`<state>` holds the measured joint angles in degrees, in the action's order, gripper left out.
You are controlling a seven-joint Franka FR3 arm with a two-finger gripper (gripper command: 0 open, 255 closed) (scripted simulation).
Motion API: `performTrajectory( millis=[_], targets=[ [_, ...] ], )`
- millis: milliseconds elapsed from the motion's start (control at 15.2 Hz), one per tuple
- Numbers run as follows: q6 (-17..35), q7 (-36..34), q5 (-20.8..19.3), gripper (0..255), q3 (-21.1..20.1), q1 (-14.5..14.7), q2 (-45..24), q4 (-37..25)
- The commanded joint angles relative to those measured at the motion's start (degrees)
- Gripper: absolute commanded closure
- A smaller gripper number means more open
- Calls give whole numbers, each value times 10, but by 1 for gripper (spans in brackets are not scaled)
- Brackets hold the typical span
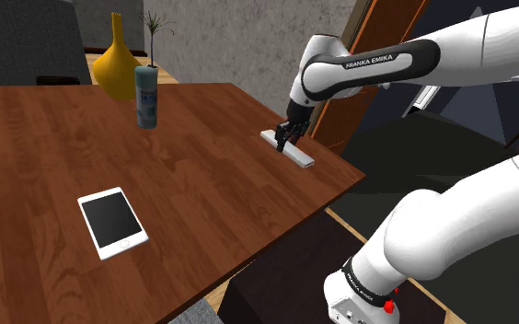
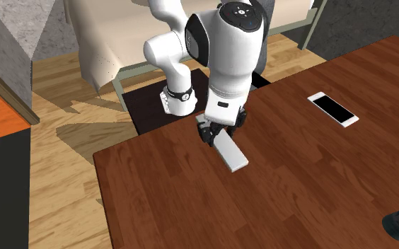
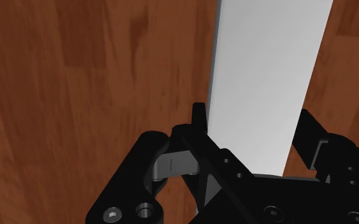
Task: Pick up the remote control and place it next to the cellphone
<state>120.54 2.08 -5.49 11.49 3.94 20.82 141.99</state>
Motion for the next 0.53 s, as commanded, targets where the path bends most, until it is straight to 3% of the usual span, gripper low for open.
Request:
performTrajectory(
  millis=[0, 462],
  targets=[
    [0, -22, 12, 255, -16, 14, -23, -22],
    [-2, -96, 40, 255, -67, 56, -112, -110]
  ],
)
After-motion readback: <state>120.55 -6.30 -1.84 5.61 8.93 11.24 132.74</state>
